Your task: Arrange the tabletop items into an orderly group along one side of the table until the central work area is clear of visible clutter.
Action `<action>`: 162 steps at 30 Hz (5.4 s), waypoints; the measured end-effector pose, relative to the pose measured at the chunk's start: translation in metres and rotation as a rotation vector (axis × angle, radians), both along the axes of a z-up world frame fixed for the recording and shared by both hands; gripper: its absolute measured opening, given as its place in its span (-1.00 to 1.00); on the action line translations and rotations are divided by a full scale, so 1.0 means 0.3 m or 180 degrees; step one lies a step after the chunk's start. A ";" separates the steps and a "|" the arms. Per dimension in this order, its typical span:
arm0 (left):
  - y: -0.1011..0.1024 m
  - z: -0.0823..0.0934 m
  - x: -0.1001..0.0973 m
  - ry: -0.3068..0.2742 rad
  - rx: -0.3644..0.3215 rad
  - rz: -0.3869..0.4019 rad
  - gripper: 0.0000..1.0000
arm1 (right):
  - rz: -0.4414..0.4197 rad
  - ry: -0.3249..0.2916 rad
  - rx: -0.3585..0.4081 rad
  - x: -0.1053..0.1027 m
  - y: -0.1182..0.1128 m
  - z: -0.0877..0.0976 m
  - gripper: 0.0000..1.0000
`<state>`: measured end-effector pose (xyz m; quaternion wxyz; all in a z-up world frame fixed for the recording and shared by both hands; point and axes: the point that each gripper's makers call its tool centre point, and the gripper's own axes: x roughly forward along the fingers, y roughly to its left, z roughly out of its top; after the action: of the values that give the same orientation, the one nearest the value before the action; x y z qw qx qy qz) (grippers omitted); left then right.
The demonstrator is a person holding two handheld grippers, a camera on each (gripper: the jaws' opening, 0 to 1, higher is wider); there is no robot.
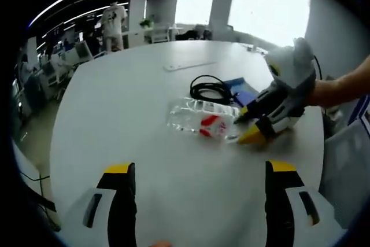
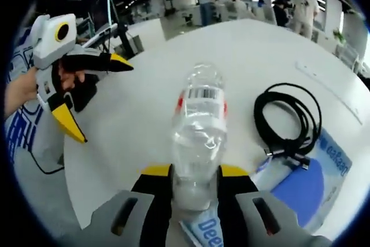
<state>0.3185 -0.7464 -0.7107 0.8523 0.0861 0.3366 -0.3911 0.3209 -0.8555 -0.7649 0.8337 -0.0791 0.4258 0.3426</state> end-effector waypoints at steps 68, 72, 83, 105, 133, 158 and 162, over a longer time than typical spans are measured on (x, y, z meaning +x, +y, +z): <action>-0.111 -0.089 0.100 -0.0654 0.0213 -0.2005 -0.18 | 0.1608 -0.1495 0.0702 0.087 0.255 0.464 -1.00; -0.112 -0.092 0.089 -0.0584 0.0118 -0.1897 -0.19 | 0.1564 -0.1458 0.0882 0.089 0.288 0.488 -1.00; -0.102 -0.066 0.075 -0.0459 -0.0318 -0.1733 -0.19 | 0.1788 -0.1403 0.1460 0.056 0.292 0.542 -0.41; -0.207 0.104 0.045 -0.0325 -0.1096 -0.1755 -0.16 | 0.1434 -0.1478 0.2156 0.089 0.352 0.676 -0.58; -0.210 0.030 0.335 -0.0722 -0.0404 -0.1144 -0.14 | 0.0572 -0.2148 0.1658 0.339 0.311 0.615 -0.61; -0.236 -0.052 0.381 -0.0630 -0.0497 -0.1551 -0.14 | -0.0102 -0.2169 0.1387 0.418 0.257 0.526 -0.61; -0.238 -0.063 0.384 -0.0638 -0.0516 -0.1599 -0.14 | -0.0140 -0.2154 0.1363 0.426 0.250 0.517 -0.61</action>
<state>0.4338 -0.8177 -0.7294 0.7618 0.1366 0.1864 -0.6052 0.4486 -0.7806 -0.6099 0.9316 -0.0028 0.0478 0.3602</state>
